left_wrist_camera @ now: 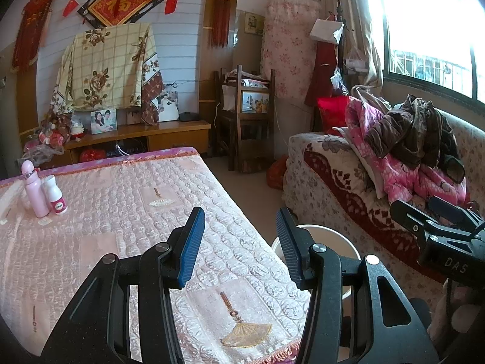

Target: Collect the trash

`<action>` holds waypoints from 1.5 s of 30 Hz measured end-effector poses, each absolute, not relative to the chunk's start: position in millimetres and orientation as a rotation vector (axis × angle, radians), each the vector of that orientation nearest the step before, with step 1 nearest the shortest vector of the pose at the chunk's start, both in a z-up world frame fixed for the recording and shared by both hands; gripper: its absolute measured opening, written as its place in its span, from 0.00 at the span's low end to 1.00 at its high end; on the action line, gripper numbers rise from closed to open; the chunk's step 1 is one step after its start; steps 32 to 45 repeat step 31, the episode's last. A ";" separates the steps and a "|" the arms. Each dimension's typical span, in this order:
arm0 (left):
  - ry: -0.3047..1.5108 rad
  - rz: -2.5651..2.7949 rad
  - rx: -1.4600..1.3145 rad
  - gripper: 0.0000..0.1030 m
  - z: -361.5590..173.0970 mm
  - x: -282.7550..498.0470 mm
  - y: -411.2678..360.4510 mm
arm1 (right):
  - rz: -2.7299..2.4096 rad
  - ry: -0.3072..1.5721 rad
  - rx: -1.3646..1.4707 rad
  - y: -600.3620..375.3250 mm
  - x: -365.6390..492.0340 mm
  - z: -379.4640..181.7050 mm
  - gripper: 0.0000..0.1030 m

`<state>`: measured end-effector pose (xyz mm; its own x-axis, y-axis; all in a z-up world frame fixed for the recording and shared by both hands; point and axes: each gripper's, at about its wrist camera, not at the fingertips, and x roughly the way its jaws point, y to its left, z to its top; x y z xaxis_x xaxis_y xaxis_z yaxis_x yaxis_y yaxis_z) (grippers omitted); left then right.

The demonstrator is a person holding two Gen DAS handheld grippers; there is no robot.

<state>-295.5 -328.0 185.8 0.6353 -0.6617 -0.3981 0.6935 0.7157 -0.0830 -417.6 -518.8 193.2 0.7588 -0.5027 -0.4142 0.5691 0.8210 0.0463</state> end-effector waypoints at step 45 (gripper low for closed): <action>0.472 -0.769 0.071 0.46 171.0 -276.9 -327.8 | -0.576 0.466 0.166 -515.5 -396.7 178.7 0.98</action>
